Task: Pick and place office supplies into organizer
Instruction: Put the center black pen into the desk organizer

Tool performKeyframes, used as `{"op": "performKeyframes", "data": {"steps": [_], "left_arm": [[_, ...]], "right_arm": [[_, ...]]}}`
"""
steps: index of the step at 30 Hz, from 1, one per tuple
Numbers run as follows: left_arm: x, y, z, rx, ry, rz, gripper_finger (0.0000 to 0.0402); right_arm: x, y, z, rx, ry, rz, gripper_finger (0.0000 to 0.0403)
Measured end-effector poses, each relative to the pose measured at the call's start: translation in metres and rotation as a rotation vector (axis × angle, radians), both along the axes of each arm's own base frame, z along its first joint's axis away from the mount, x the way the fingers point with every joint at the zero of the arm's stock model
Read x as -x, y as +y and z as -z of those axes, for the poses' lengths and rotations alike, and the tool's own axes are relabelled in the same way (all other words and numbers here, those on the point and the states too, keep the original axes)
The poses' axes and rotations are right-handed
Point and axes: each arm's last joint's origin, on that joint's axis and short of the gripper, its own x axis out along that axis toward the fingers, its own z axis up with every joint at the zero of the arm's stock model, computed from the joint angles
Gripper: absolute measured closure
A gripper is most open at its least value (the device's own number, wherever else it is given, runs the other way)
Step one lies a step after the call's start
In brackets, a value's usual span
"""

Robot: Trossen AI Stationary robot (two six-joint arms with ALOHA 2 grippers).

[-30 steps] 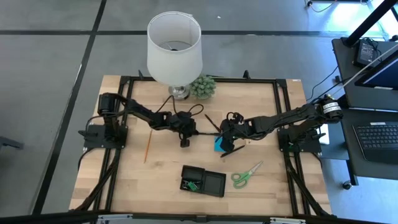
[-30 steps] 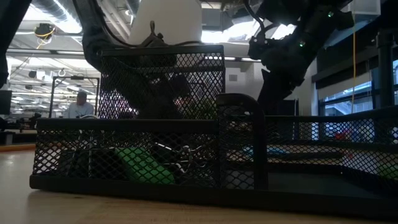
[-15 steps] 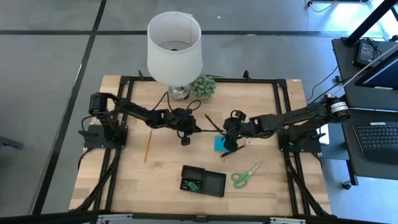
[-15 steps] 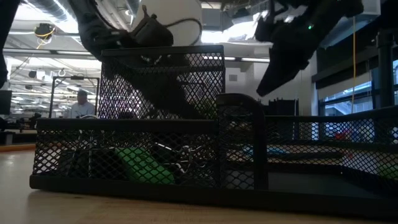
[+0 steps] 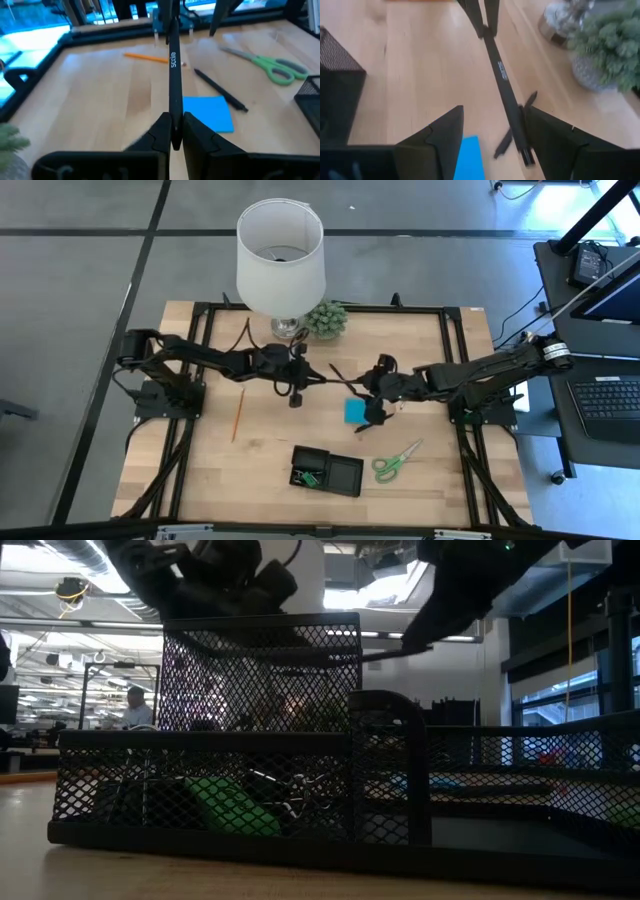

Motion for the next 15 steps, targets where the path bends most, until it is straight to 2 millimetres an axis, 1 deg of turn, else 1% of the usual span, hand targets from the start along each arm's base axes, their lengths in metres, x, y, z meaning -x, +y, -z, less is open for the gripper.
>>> {"op": "performKeyframes", "data": {"steps": [4, 12, 15], "left_arm": [[0.0018, -0.0004, -0.0048, -0.004, -0.013, 0.001, 0.0381], [0.0018, -0.001, -0.0051, -0.004, -0.014, 0.003, 0.0381], [0.0018, -0.001, -0.0052, -0.004, -0.014, 0.003, 0.0381]], "right_arm": [[-0.0022, 0.0003, -0.0025, 0.023, -0.026, -0.019, 0.0187], [-0.0026, -0.0002, -0.0014, 0.053, -0.009, -0.039, 0.0187], [-0.0022, -0.0022, -0.0008, 0.056, 0.001, -0.032, 0.0195]]}}
